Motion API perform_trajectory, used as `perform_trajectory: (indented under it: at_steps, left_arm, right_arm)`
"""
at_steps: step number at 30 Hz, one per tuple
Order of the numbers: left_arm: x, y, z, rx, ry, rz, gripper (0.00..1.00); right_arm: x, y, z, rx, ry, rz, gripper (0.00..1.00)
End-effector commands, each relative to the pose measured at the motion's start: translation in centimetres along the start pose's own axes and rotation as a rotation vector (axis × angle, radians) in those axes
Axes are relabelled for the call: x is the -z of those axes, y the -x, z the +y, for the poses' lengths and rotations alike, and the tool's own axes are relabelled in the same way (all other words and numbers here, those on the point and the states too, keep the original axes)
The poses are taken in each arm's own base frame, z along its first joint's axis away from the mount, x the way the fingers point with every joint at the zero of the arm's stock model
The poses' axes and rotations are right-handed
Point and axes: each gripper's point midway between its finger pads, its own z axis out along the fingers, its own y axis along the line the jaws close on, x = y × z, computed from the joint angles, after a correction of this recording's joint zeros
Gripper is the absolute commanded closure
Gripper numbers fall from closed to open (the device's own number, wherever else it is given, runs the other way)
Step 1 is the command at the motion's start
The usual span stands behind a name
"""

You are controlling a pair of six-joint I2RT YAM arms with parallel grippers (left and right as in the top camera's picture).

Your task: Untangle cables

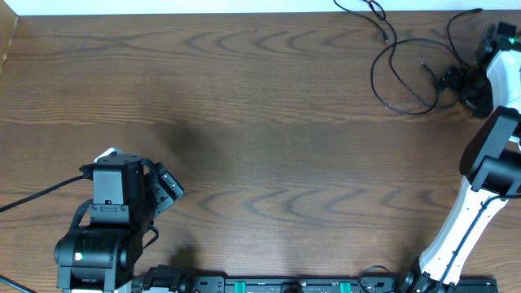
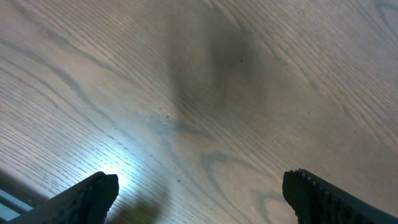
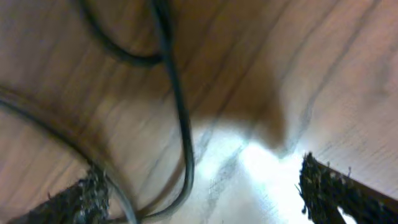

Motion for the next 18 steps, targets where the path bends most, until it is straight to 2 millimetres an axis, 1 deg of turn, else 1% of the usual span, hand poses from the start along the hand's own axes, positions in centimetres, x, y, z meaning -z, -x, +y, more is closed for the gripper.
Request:
perform_trajectory:
  at_steps: [1, 4, 6, 7, 8, 12, 13, 14, 15, 16, 18]
  left_arm:
    - [-0.1, 0.0, 0.3, 0.003, 0.016, -0.003, 0.09]
    - [-0.1, 0.0, 0.3, 0.003, 0.016, -0.003, 0.09]
    - [-0.1, 0.0, 0.3, 0.003, 0.017, -0.003, 0.09]
    - [-0.1, 0.0, 0.3, 0.003, 0.017, -0.003, 0.09]
    - [-0.1, 0.0, 0.3, 0.003, 0.017, -0.003, 0.09]
    - [-0.1, 0.0, 0.3, 0.003, 0.016, -0.003, 0.09]
    - [-0.1, 0.0, 0.3, 0.003, 0.016, -0.003, 0.09]
    - [-0.1, 0.0, 0.3, 0.003, 0.017, -0.003, 0.09]
    - [-0.1, 0.0, 0.3, 0.003, 0.017, -0.003, 0.09]
    - [-0.1, 0.0, 0.3, 0.003, 0.017, -0.003, 0.09]
    - [-0.1, 0.0, 0.3, 0.003, 0.017, -0.003, 0.09]
  right_arm:
    - [-1.5, -1.7, 1.1, -0.019, 0.035, 0.031, 0.07]
    - [-3.1, -2.8, 2.0, -0.01, 0.072, 0.043, 0.09]
    - [-3.7, -3.4, 2.4, -0.002, 0.084, 0.053, 0.12]
    - [-3.9, -3.6, 2.6, 0.004, 0.085, 0.052, 0.16]
    - [-4.1, -3.7, 2.9, 0.012, 0.088, 0.048, 0.25]
    - [-4.0, -3.8, 3.6, 0.022, 0.101, 0.042, 0.37]
    - [-4.0, -3.8, 3.8, 0.023, 0.106, 0.043, 0.46]
    - [-4.0, -3.9, 4.0, 0.025, 0.111, 0.045, 0.6]
    - [-3.9, -4.0, 4.1, 0.028, 0.113, 0.047, 0.89]
    - [-3.9, -4.0, 4.3, 0.032, 0.116, 0.044, 0.99]
    - [-3.8, -3.8, 5.4, 0.045, 0.149, 0.026, 0.99]
